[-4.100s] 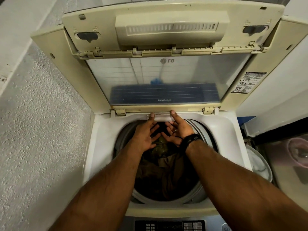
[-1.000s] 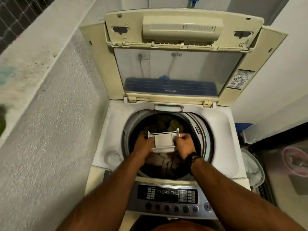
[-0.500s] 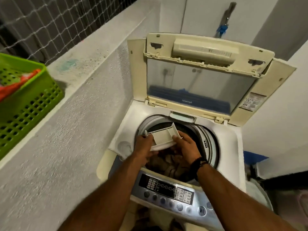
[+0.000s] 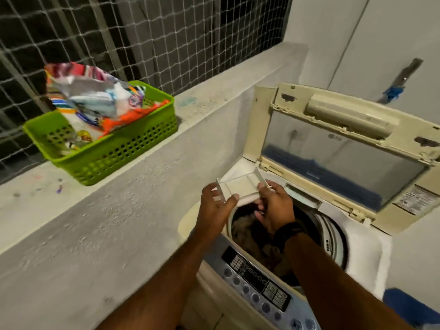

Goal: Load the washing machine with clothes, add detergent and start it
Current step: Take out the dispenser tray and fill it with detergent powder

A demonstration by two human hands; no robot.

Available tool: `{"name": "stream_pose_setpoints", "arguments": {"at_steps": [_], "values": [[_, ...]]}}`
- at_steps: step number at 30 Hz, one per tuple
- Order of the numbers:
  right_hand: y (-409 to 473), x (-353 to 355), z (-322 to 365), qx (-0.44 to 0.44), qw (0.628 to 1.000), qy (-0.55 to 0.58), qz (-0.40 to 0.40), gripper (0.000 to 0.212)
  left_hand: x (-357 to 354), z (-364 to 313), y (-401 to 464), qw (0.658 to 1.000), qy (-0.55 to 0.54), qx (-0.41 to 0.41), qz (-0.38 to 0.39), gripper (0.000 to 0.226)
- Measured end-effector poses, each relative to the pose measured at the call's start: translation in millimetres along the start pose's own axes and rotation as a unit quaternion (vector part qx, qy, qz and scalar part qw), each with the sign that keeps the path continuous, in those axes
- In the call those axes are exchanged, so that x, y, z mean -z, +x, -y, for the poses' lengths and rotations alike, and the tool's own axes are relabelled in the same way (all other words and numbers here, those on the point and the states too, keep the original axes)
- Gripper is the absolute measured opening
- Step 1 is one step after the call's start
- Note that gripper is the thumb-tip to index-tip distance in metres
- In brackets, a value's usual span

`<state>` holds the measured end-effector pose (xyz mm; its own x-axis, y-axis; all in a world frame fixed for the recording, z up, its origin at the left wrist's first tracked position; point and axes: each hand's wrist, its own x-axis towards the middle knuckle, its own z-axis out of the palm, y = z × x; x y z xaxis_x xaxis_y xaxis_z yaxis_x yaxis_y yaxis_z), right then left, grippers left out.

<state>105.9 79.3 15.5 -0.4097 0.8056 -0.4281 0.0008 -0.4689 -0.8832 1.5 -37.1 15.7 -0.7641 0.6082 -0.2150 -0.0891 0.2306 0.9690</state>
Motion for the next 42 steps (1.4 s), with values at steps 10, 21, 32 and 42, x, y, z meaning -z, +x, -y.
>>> {"name": "stream_pose_setpoints", "arguments": {"at_steps": [10, 21, 32, 42], "values": [[9, -101, 80, 0.178, 0.982, 0.027, -0.057, 0.009, 55, -78, 11, 0.96, 0.144, -0.233, -0.057, 0.058], [59, -149, 152, 0.239, 0.968, -0.045, -0.064, 0.029, 52, -145, 63, 0.963, 0.161, -0.211, 0.037, 0.086], [143, -219, 166, 0.263, 0.948, -0.18, 0.002, 0.053, 47, -172, 134, 0.97, 0.207, -0.117, -0.058, 0.089], [175, -244, 157, 0.284, 0.899, -0.33, -0.041, 0.052, 39, -178, 166, 0.965, 0.219, -0.065, -0.131, 0.083]]}}
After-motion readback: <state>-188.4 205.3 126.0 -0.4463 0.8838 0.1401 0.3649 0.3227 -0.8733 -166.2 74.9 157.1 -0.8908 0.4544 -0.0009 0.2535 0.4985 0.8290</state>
